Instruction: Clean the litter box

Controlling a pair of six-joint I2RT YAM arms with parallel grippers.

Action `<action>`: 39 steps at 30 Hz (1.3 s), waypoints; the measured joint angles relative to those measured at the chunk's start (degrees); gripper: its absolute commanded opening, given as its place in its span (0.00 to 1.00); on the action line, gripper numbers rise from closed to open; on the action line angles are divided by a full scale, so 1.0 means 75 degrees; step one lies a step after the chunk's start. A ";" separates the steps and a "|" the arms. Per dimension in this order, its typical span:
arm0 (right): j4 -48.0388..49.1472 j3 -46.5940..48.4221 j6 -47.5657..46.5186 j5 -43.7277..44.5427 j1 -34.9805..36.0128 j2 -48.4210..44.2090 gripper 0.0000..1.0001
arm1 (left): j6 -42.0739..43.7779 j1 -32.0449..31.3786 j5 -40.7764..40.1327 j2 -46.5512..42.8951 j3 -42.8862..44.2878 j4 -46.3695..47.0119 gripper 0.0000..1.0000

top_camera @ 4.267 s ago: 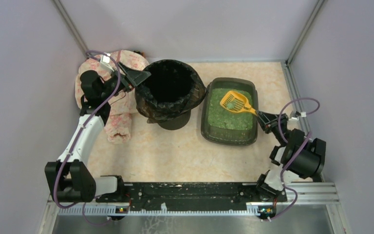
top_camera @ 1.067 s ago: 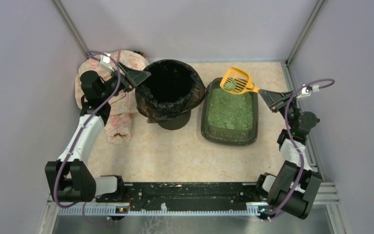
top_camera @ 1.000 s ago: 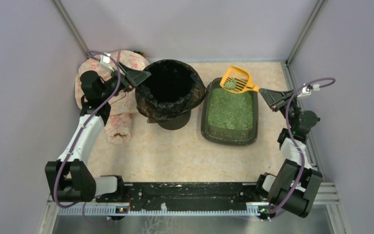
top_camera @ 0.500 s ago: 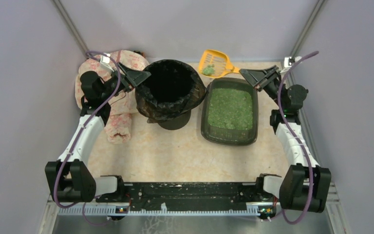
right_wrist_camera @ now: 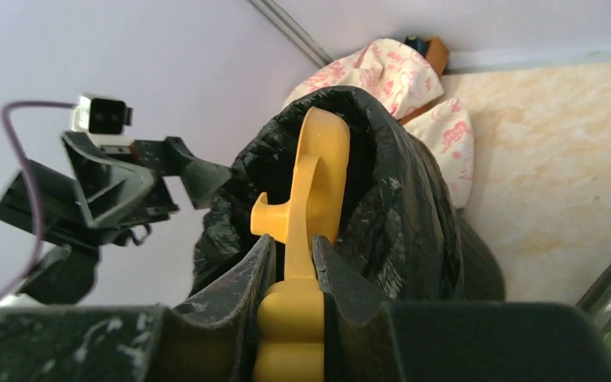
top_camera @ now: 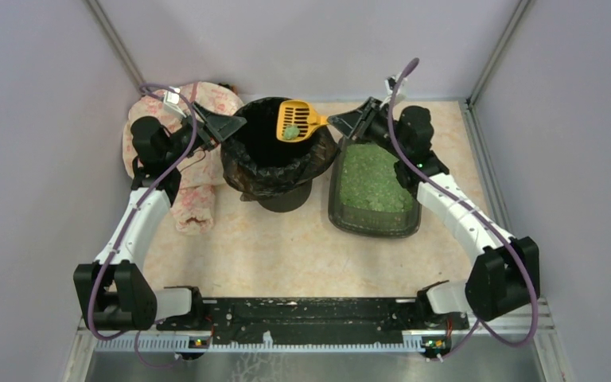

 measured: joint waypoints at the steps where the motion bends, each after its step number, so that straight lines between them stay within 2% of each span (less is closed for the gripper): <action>1: -0.0262 0.0149 -0.0312 0.0175 0.0163 0.0032 0.00 | 0.0000 0.0000 0.0000 0.0000 0.0000 0.0000 0.99; 12: -0.2028 0.1856 -0.4194 0.2346 0.2276 0.0047 0.00 | -0.0003 0.0003 0.0000 0.0000 -0.0012 0.0020 0.99; 19: -0.2524 0.2296 -0.6426 0.3993 0.3590 0.0367 0.00 | -0.0003 0.0006 0.0000 0.0000 -0.0012 0.0023 0.99; 24: -0.2629 0.2317 -0.7446 0.4954 0.4060 0.0685 0.00 | 0.0000 0.0003 0.0000 0.0000 -0.0012 0.0023 0.99; 32: -0.1766 0.1754 -0.7635 0.5467 0.4199 0.0271 0.00 | 0.0003 0.0006 0.0000 0.0000 -0.0012 0.0020 0.99; 37: -0.1113 0.0868 -0.6849 0.5391 0.4010 -0.0962 0.00 | 0.0003 0.0006 0.0000 0.0000 -0.0012 0.0020 0.99; 39: -0.0874 0.0376 -0.6251 0.5289 0.3611 -0.1848 0.00 | 0.0000 0.0006 0.0000 -0.0003 -0.0012 0.0020 0.99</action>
